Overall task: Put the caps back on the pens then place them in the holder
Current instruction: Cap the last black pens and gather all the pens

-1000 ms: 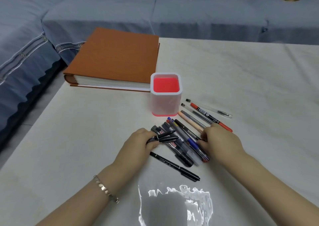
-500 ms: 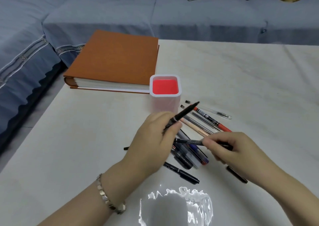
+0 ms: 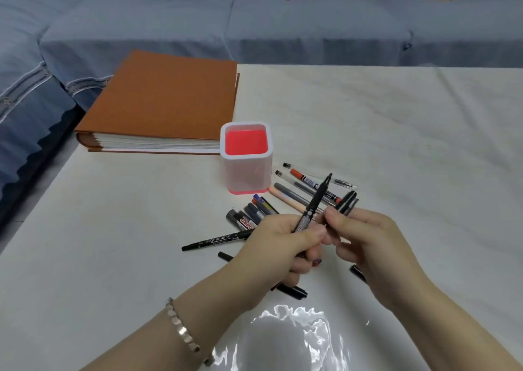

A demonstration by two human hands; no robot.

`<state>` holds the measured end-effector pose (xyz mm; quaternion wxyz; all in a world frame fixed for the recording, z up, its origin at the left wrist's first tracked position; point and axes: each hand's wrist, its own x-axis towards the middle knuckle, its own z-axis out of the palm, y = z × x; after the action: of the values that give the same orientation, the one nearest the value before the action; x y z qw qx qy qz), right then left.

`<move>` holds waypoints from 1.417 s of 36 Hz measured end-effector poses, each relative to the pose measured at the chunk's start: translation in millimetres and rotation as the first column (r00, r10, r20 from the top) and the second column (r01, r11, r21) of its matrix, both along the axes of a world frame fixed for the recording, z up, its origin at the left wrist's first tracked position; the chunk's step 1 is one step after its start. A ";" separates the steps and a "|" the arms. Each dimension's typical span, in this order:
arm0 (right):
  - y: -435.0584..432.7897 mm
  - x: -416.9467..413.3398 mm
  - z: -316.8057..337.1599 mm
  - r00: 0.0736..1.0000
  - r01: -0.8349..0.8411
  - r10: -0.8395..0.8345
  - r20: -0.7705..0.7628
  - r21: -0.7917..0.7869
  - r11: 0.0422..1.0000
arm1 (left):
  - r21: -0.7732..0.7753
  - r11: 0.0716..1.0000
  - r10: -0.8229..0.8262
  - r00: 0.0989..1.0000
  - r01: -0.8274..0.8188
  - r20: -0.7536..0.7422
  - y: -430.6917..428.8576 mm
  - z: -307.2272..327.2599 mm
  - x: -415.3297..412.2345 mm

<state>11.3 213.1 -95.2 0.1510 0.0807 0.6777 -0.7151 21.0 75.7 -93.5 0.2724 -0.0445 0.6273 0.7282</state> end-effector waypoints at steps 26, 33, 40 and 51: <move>0.4 -0.2 -4.4 0.980 0.134 -0.150 -0.134 -0.118 0.984 | -0.332 0.911 0.133 0.938 -0.243 -0.321 -26.0 -29.0 26.7; -0.5 -0.7 -5.8 0.974 0.193 -0.209 -0.089 -0.160 0.968 | -0.331 0.905 0.132 0.915 -0.268 -0.380 -26.0 -25.3 27.8; 3.6 -2.3 -8.9 0.975 0.187 -0.200 -0.100 -0.127 0.974 | -0.365 0.894 0.106 0.914 -0.259 -0.391 -24.4 -19.6 28.4; -7.0 8.8 -15.2 0.993 0.069 -0.078 -0.088 -0.109 0.992 | -0.387 0.878 0.073 0.877 -0.282 -0.475 -17.0 -7.8 26.1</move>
<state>20.1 206.2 -110.4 0.0972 0.0645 0.6415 -0.7582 47.2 58.7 -101.3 0.0338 0.0036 0.8152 0.5782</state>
